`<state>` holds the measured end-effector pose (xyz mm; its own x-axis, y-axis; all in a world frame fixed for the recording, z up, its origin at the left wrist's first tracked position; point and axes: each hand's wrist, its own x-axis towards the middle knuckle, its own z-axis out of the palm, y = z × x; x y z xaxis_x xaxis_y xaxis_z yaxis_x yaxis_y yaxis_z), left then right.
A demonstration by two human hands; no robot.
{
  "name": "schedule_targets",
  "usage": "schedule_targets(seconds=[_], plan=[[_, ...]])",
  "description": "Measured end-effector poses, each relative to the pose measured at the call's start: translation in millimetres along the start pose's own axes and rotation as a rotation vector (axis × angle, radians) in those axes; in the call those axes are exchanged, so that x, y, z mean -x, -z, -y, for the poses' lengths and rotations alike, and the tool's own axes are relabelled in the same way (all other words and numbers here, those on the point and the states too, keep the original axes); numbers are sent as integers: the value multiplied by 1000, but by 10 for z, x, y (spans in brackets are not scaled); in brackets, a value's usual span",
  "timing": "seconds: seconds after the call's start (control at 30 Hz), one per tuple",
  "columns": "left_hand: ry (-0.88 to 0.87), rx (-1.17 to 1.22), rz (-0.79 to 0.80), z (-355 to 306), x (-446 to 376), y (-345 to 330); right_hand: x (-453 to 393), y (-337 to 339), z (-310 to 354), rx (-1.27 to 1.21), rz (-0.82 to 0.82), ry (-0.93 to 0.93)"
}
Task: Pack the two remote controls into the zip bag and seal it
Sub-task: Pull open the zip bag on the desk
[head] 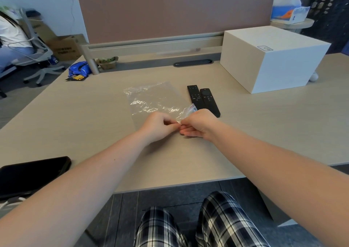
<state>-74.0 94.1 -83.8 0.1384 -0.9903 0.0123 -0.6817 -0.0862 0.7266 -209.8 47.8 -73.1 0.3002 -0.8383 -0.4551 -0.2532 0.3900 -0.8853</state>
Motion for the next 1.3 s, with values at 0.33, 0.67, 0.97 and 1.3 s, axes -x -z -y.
schedule_targets(seconds=[0.33,0.67,0.97,1.3], plan=[[57,209,-13,35,54,27,9,-70,-31,71,-47,186],[34,203,12,23,72,132,41,-50,-76,100,8,298],[-16,13,-31,19,31,85,66,-54,-86,162,-1,300],[-57,-271,-195,-78,-82,173,95,-78,-13,185,-105,218]])
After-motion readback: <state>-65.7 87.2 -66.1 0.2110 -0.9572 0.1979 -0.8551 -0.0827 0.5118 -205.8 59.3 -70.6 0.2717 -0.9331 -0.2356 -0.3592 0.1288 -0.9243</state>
